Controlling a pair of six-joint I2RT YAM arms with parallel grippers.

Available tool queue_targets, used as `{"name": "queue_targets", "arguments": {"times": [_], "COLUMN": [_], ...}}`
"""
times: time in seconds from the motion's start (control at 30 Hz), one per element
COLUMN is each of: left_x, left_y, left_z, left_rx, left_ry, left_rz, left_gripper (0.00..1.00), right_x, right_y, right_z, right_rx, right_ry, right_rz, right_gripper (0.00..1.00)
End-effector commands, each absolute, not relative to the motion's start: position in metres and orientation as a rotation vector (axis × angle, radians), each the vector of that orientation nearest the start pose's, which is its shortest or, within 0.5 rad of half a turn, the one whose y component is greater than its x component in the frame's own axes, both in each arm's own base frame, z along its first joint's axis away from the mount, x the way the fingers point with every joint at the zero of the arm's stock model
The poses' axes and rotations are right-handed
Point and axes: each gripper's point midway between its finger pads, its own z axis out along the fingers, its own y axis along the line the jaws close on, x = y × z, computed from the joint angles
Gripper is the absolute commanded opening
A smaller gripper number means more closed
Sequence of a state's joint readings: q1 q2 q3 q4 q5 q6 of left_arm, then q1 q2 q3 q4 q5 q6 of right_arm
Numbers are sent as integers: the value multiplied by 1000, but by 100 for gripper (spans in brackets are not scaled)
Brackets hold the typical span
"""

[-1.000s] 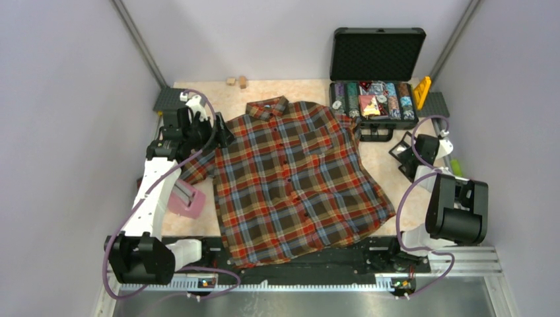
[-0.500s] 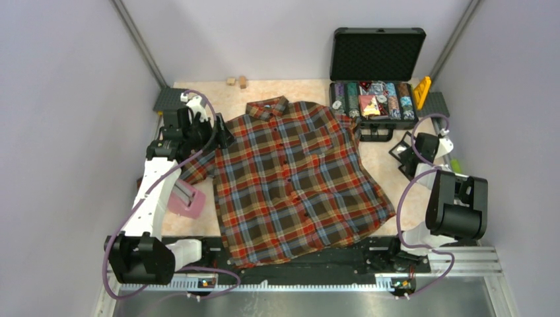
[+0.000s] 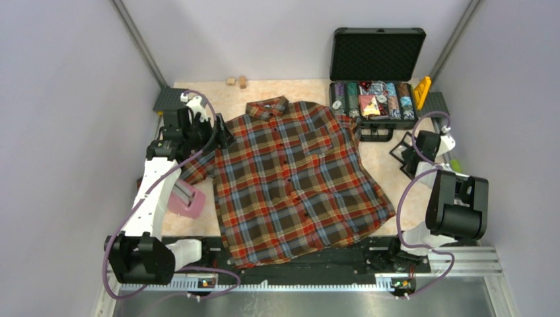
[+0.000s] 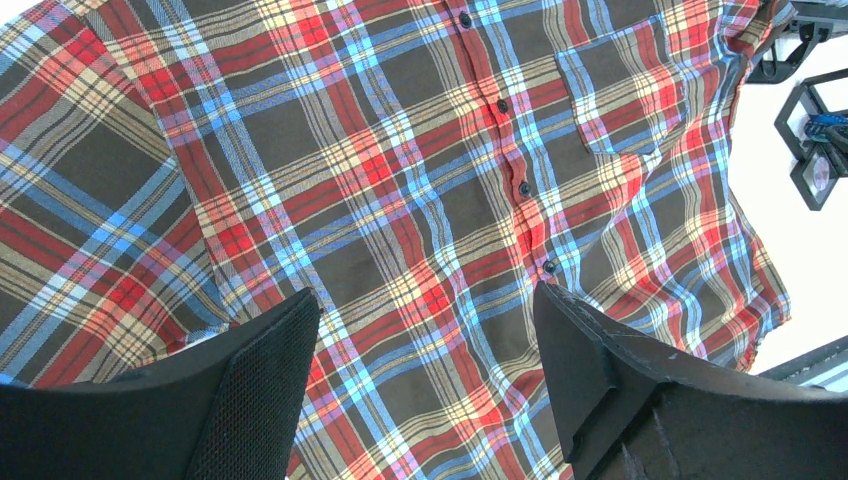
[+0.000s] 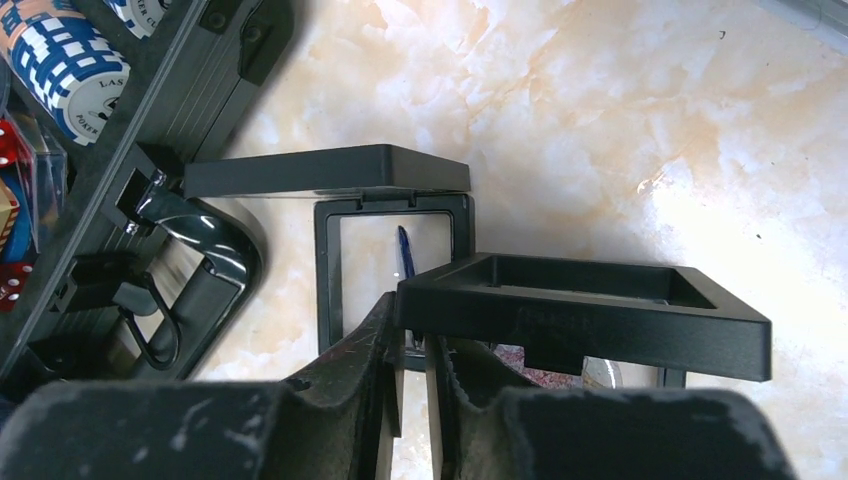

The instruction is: Pin the brooch onto the clothing

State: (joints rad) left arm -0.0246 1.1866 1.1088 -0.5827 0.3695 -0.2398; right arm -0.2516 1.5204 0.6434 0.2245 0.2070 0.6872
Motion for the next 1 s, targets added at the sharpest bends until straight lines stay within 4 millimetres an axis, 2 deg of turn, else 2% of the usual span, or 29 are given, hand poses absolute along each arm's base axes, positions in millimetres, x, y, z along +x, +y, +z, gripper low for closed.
{"name": "queue_targets", "arguments": {"times": [0.0, 0.17, 0.33, 0.5, 0.6, 0.7, 0.87, 0.9, 0.97], "left_x": [330, 331, 331, 329, 326, 321, 303, 298, 287], "left_y": [-81, -80, -80, -88, -94, -105, -144, -152, -172], "left_z": [234, 233, 232, 236, 239, 241, 241, 242, 247], "left_rx": [-7, -5, 1, 59, 108, 181, 389, 428, 506], "left_ry": [2191, 2190, 2188, 2161, 2142, 2122, 2078, 2063, 2023], "left_rz": [-546, -538, -537, -572, -578, -562, -537, -529, -539], "left_gripper": [82, 82, 82, 82, 81, 81, 80, 80, 80], "right_x": [391, 390, 387, 384, 380, 378, 360, 355, 342], "right_y": [-119, -115, -110, -101, -86, -55, 19, 41, 72], "right_z": [69, 76, 90, 118, 138, 159, 202, 208, 217], "right_rx": [1086, 1080, 1069, 1009, 947, 852, 691, 659, 617], "right_ry": [1843, 1821, 1794, 1768, 1766, 1781, 1785, 1788, 1793], "right_rz": [7, 40, 75, 102, 134, 219, 452, 528, 660], "right_gripper": [12, 1, 0, 0, 0, 0, 0, 0, 0]}}
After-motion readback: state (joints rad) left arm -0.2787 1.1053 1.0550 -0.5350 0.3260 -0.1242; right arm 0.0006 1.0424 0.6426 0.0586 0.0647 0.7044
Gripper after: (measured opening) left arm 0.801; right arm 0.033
